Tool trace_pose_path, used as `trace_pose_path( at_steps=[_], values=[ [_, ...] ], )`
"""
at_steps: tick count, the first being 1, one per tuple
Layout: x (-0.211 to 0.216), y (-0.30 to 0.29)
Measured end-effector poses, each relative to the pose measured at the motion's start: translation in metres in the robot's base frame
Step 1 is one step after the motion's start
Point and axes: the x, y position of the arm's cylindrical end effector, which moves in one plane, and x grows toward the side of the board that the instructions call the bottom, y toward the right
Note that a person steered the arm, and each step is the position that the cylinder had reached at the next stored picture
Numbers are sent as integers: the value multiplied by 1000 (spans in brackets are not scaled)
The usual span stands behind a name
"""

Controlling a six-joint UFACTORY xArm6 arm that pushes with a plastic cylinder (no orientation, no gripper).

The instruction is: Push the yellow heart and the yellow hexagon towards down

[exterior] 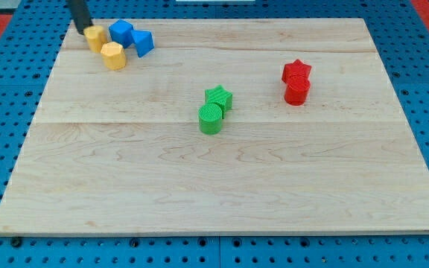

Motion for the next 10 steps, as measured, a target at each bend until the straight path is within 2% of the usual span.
trace_pose_path(
  at_steps=[1, 2, 3, 4, 5, 6, 7, 8, 10],
  values=[
    [53, 2],
    [65, 8],
    [43, -57],
    [20, -12],
    [51, 10],
    [63, 14],
    [46, -53],
    [33, -12],
    [20, 0]
  ],
)
